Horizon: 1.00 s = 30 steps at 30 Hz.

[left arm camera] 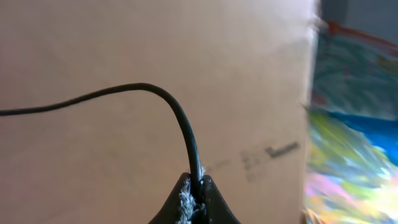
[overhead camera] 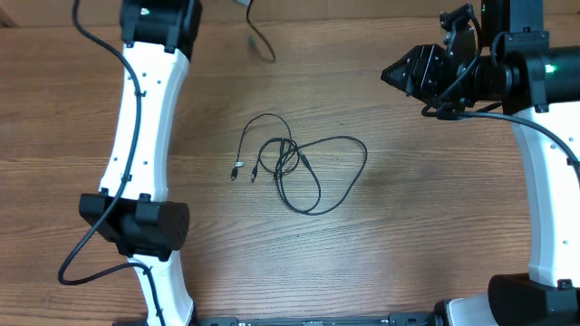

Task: Untangle cables

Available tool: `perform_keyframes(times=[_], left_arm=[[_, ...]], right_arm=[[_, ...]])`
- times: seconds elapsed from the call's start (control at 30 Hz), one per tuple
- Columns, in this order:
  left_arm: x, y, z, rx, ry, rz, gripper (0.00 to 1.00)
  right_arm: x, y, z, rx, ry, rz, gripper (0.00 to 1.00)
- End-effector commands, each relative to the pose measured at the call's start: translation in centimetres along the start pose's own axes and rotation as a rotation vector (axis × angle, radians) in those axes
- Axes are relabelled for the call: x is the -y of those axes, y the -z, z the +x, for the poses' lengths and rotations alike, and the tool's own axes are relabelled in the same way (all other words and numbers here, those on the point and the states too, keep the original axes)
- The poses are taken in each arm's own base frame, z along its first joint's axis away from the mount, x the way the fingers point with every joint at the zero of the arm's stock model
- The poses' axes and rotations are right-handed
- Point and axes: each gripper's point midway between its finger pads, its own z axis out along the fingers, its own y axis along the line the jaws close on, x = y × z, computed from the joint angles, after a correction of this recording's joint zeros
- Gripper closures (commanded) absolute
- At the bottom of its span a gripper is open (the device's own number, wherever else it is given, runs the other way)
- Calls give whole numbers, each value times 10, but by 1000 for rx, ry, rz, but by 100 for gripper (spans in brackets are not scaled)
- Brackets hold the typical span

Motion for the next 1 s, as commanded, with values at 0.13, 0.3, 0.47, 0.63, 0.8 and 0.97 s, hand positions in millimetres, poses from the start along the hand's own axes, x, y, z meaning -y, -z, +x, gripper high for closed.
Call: perform_keyframes(times=[0.13, 0.3, 0.47, 0.63, 0.8, 0.97], left_arm=[[-80, 3, -71, 102, -141, -199, 96], [-137, 21, -117, 113, -308, -373, 96], [-209, 52, -174, 98, -540, -586, 96], [-270, 79, -219, 106, -684, -758, 96], [-337, 111, -259, 47, -805, -888, 96], [-389, 130, -258, -49, -721, -914, 89]], right_arm=[[8, 2, -3, 22, 16, 49, 46], [8, 2, -2, 19, 14, 51, 46], [10, 2, -3, 23, 14, 62, 46], [10, 2, -3, 22, 13, 61, 46], [11, 2, -1, 16, 9, 64, 44], [11, 2, -2, 17, 10, 63, 41]])
